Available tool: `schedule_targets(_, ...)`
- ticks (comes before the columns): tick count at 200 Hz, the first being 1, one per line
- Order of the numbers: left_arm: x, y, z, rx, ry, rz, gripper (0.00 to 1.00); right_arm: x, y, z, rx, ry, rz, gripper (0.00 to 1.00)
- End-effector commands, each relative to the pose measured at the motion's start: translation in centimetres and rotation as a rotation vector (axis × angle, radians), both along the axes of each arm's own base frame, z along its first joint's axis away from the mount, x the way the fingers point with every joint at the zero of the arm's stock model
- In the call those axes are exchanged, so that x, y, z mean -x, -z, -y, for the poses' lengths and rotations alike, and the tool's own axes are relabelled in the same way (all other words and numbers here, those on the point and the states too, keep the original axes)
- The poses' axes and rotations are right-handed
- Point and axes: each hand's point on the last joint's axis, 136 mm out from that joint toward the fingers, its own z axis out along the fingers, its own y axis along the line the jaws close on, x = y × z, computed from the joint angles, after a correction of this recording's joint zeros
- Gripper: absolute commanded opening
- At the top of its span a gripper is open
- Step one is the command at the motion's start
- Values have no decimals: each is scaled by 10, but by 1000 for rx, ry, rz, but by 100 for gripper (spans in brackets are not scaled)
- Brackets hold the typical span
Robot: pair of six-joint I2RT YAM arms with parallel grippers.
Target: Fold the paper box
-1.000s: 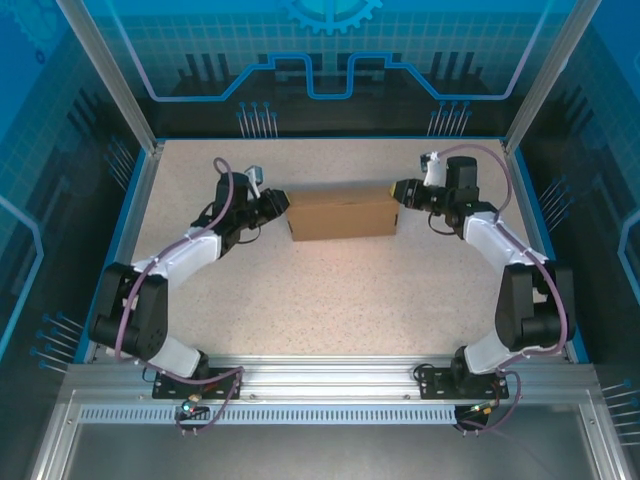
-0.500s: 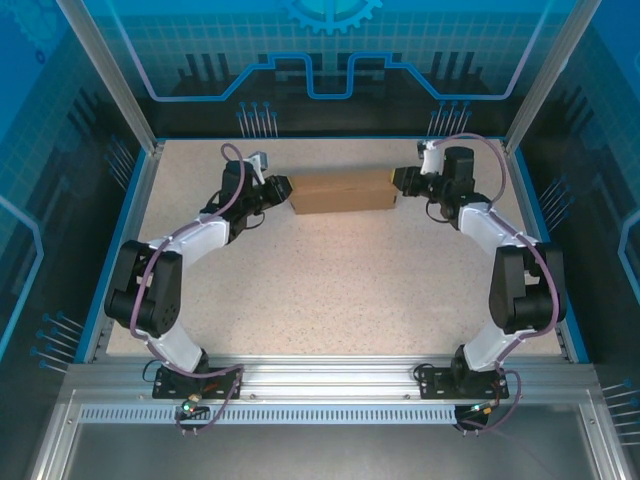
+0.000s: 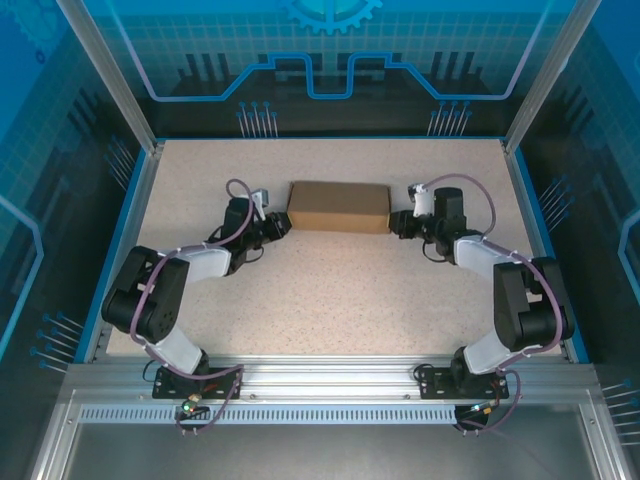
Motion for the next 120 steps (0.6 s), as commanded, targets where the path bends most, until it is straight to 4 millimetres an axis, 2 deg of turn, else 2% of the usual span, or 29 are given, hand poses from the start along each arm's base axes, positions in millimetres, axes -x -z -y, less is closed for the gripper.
schedule_targets(1,22,0,49,80,182,18,25,27,8,-45,-61,-175,-29,18)
schedule_targets(28,22,22,46,78,159,-17,25,27,38,-37,-19,-134,-99,19)
schedule_targets(59,23,33,37,41,120,-22,31,27,54,-25,21,-75,-146,21)
schedule_targets(87,25,31,29,3,95,-10,41,26,50,-12,59,-27,-146,27)
schedule_targets(120,27,21,21,-32,78,19,55,25,26,-1,83,0,-98,37)
